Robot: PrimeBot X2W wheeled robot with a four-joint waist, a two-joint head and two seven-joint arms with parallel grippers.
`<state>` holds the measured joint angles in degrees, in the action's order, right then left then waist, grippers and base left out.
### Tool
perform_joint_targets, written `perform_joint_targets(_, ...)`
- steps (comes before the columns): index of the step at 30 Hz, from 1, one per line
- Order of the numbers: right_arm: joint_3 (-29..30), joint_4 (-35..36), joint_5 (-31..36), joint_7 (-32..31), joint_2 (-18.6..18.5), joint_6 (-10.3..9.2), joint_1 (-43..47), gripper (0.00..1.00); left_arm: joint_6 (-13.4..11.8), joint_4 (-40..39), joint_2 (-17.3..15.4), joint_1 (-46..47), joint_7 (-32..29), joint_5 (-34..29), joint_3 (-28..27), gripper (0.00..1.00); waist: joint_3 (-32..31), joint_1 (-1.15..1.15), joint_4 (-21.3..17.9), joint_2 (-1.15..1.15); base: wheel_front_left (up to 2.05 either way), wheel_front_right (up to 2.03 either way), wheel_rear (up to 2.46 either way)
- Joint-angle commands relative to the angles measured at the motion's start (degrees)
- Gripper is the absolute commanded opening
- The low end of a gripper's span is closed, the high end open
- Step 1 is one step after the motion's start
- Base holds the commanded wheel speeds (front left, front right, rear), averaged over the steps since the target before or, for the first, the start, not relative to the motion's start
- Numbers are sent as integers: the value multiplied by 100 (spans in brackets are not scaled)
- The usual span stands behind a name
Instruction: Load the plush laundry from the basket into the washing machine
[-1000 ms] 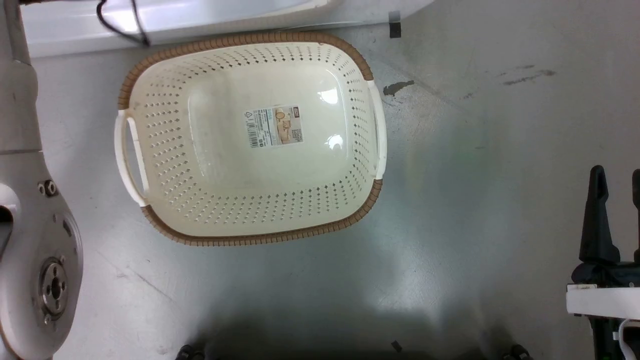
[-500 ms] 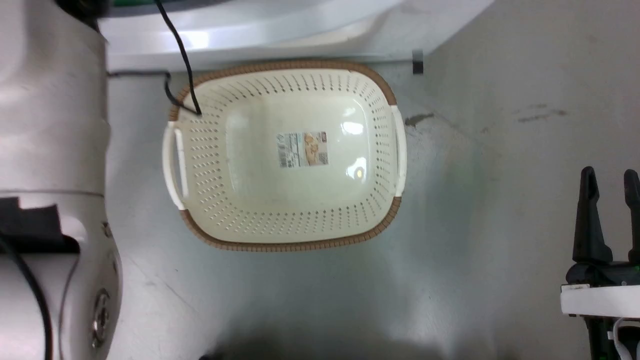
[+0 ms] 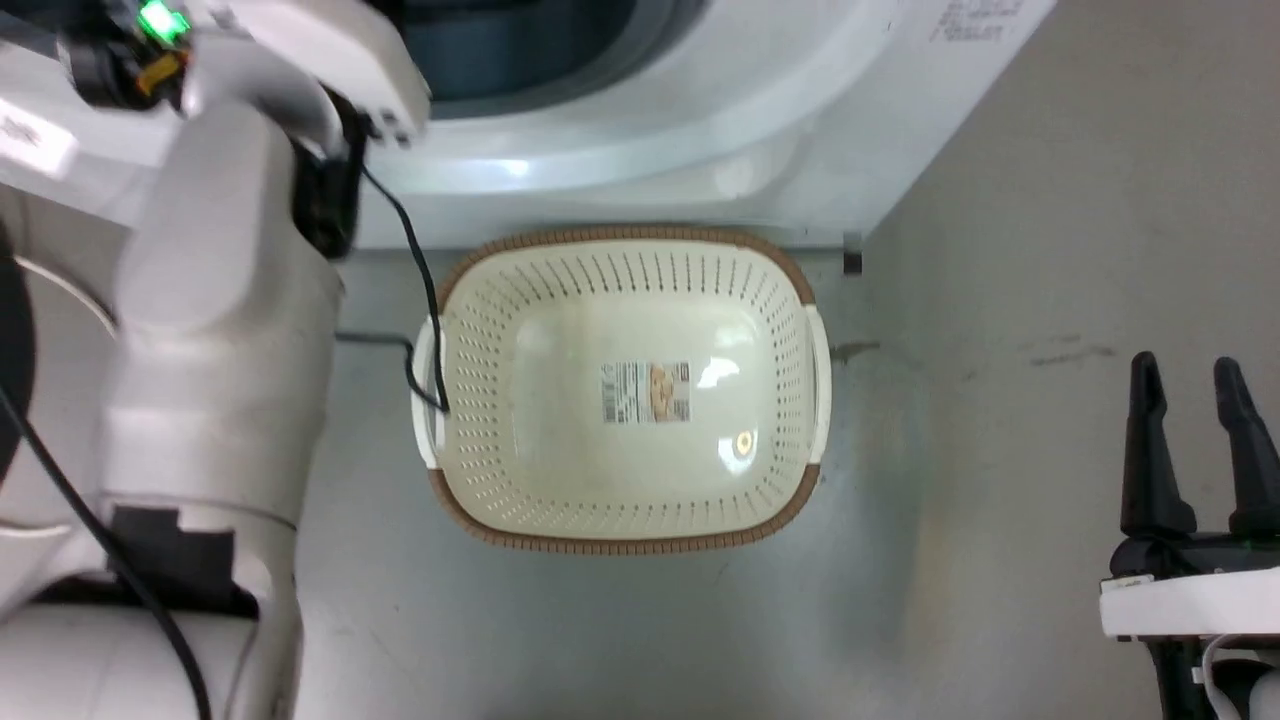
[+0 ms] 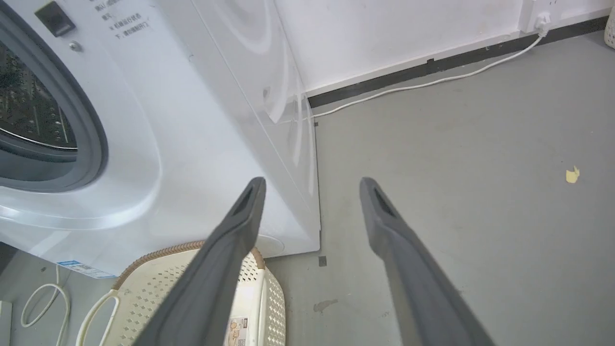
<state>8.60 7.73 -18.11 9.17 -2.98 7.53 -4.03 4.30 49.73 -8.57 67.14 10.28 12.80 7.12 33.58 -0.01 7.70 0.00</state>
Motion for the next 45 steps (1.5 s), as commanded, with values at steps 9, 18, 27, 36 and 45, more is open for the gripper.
perform_joint_targets(9,-90,-318,-120,89,9,-4,115,100,9,-146,185,-1018,218,153,54,100,-840,1,69,0,0,0,0)
perform_joint_targets(18,-194,-688,-201,239,10,-4,279,100,-52,-532,265,-1983,305,378,-5,100,-1602,1,55,0,0,0,0)
perform_joint_targets(27,-332,-1010,-78,333,10,-4,479,100,-159,-1053,175,-3003,285,461,-9,100,-2370,1,12,0,0,0,0)
perform_joint_targets(36,-456,-1197,258,355,10,-4,745,100,-291,-1646,-8,-4040,150,536,-45,100,-3049,1,-2,0,0,0,0)
perform_joint_targets(45,-500,-1183,503,229,10,-4,981,100,-457,-2489,-172,-4913,-89,520,-4,100,-3474,1,15,0,0,0,0)
